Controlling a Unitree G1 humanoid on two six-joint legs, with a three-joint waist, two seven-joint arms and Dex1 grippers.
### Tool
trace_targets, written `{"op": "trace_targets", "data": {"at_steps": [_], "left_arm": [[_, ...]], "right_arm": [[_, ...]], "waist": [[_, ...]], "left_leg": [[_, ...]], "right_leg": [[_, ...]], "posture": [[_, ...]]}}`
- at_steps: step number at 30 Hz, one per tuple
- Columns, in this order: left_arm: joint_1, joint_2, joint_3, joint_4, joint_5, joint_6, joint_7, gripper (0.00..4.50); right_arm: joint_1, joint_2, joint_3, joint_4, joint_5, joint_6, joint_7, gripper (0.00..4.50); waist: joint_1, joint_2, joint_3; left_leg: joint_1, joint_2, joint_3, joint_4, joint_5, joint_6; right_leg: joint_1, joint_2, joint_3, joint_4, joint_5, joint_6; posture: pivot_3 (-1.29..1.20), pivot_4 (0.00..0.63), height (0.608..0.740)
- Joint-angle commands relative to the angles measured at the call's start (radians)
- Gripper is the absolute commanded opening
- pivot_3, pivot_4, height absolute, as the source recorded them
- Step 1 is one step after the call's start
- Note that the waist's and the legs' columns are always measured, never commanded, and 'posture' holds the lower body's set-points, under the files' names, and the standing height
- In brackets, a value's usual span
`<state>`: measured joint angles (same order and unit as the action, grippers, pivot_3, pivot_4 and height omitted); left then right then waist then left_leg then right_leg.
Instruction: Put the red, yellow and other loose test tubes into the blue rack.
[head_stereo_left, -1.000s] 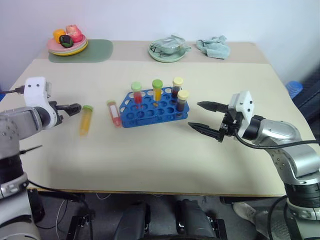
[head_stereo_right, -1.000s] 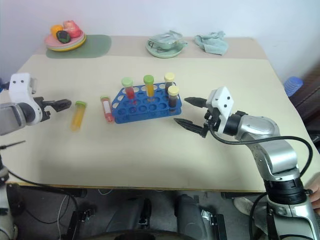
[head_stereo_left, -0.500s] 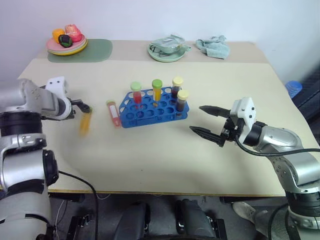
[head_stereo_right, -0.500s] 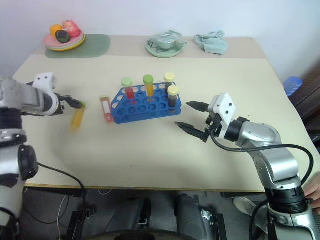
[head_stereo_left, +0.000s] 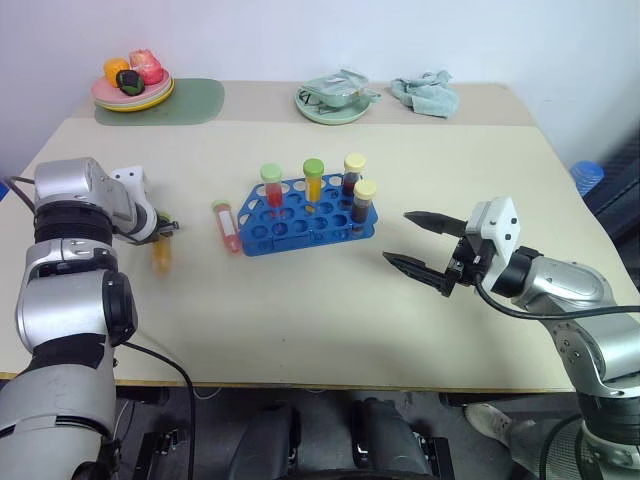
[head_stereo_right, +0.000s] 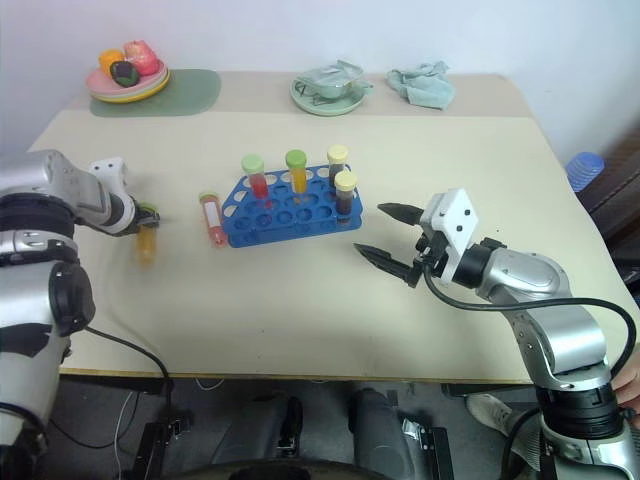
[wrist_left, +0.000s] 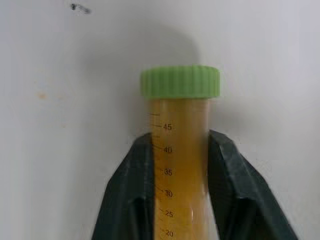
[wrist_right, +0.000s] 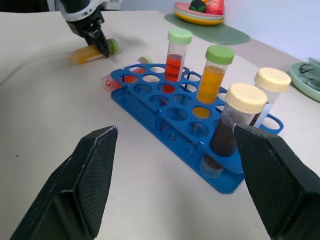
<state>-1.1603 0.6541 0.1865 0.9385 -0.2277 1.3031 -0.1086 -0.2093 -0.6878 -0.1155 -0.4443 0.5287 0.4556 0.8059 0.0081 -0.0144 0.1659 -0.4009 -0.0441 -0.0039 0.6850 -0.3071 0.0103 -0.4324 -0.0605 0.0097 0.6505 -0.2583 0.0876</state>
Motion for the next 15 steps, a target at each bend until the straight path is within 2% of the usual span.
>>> {"op": "trace_targets", "data": {"at_steps": [1,3,5,6,7,10,13,15], "left_arm": [[0.012,0.021,0.061,-0.085,-0.028,0.025,-0.034,0.79],[0.088,0.034,0.122,-0.292,-0.111,0.048,-0.121,0.79],[0.302,0.035,0.174,-0.697,-0.191,-0.120,-0.252,0.79],[0.408,0.026,0.247,-0.887,-0.323,-0.142,-0.389,0.79],[0.499,0.022,0.280,-1.031,-0.392,-0.186,-0.475,0.79],[0.632,0.023,0.280,-1.221,-0.499,-0.235,-0.601,0.79],[0.674,-0.013,0.264,-1.289,-0.547,-0.312,-0.643,0.79],[0.661,-0.128,0.252,-1.267,-0.544,-0.452,-0.625,0.79]], "right_arm": [[-0.035,-0.011,-0.010,0.012,0.000,-0.013,0.013,3.78],[-0.045,-0.011,-0.007,0.033,-0.005,-0.021,0.027,3.78],[-0.049,-0.013,-0.006,0.055,-0.008,-0.032,0.045,3.78],[-0.048,-0.013,-0.006,0.062,-0.008,-0.036,0.052,3.78],[-0.046,-0.012,-0.006,0.066,-0.007,-0.038,0.057,3.78],[-0.037,-0.010,-0.015,0.067,0.003,-0.034,0.061,3.78],[-0.020,-0.007,-0.034,0.061,0.011,-0.030,0.053,3.78],[0.011,-0.006,-0.056,0.042,0.015,-0.031,0.039,3.78]], "waist": [[-0.002,0.000,0.000],[-0.004,0.000,0.000],[-0.013,0.000,0.000],[-0.019,0.000,0.000],[-0.023,-0.001,0.000],[-0.017,-0.001,-0.001],[-0.008,0.000,-0.001],[0.001,0.000,-0.001]], "left_leg": [[0.000,0.000,0.000,0.000,0.000,0.000],[0.000,0.000,0.000,0.000,0.000,0.000],[-0.003,0.000,0.000,0.000,0.000,0.000],[-0.005,0.001,0.000,0.000,0.000,0.000],[-0.007,0.001,0.000,0.000,0.000,0.000],[-0.008,0.001,0.000,0.001,0.000,0.000],[-0.005,0.001,0.000,0.001,0.000,-0.001],[0.002,0.001,0.000,0.001,0.000,0.000]], "right_leg": [[0.000,0.000,0.000,0.000,0.000,0.000],[-0.001,0.000,0.000,0.001,0.000,0.000],[-0.004,0.000,0.000,0.001,0.000,0.000],[-0.005,0.000,0.001,0.002,0.000,0.000],[-0.007,-0.001,0.001,0.002,0.000,0.000],[-0.008,-0.001,0.001,-0.001,0.000,0.000],[-0.003,-0.001,0.001,0.000,0.000,0.000],[0.003,-0.001,0.001,-0.001,0.000,0.000]], "posture": [[0.00,0.150,0.740],[0.00,0.150,0.740],[0.00,0.150,0.740],[0.00,0.150,0.740],[0.00,0.150,0.740],[0.00,0.150,0.740],[0.00,0.150,0.740],[0.00,0.150,0.740]]}}
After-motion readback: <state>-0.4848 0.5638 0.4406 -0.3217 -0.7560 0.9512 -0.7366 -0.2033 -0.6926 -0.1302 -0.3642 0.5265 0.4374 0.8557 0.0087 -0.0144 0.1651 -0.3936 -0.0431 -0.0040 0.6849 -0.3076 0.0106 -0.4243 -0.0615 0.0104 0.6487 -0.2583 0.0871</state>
